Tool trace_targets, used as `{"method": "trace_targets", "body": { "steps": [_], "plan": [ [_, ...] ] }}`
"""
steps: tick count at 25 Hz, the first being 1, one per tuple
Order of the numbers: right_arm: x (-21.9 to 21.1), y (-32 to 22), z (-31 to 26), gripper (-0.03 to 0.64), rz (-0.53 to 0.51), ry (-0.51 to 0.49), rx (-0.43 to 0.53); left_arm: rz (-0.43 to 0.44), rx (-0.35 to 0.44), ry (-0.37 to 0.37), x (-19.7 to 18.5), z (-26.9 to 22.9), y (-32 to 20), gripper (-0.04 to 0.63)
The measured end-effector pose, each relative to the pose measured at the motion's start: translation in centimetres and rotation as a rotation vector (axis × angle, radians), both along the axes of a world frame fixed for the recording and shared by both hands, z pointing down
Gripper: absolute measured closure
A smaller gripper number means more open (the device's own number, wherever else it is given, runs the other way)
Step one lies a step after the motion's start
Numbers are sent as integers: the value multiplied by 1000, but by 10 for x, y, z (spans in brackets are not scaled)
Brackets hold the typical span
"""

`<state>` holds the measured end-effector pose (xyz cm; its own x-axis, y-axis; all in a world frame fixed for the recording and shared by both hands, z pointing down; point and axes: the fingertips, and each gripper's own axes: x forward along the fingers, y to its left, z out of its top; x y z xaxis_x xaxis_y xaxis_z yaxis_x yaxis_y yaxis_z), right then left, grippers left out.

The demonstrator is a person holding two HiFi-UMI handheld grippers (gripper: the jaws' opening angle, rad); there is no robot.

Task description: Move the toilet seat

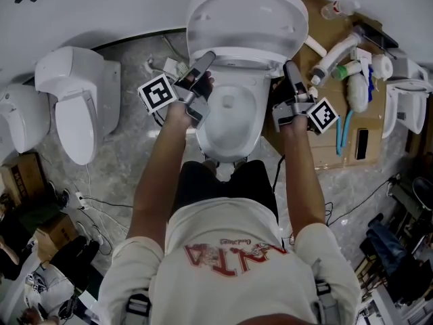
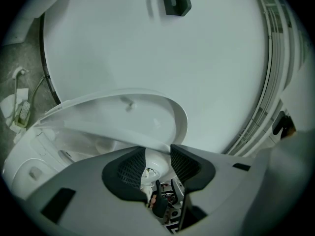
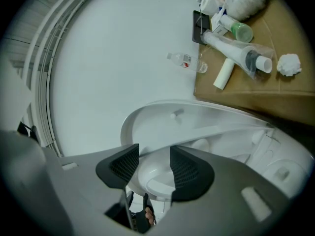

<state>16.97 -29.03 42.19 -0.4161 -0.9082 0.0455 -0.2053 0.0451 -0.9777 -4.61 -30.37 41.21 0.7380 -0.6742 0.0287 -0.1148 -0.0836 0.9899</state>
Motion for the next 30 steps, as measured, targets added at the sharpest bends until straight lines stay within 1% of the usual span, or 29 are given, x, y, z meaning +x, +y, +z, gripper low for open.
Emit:
{"method": "trace_targets", "body": {
  "steps": [9, 13, 17, 23, 27, 30],
  "plan": [
    [3, -28, 1, 423, 10, 23, -5, -7, 21, -37, 3, 1, -29, 432],
    [7, -45, 5, 423, 14, 33, -7, -11, 37, -71, 6, 5, -45, 432],
    [6, -48, 3, 423, 7, 38, -3, -14, 51, -100, 5, 5, -49, 432],
    [5, -51, 1, 425, 2, 51, 11, -20, 67, -93, 6, 1, -52, 431],
    [4, -54, 1, 425, -1, 57, 12, -25, 85, -126, 3, 2, -56, 433],
    [3, -60, 3, 425, -4, 58, 9, -27, 79, -133, 3, 5, -62, 432]
  ]
}}
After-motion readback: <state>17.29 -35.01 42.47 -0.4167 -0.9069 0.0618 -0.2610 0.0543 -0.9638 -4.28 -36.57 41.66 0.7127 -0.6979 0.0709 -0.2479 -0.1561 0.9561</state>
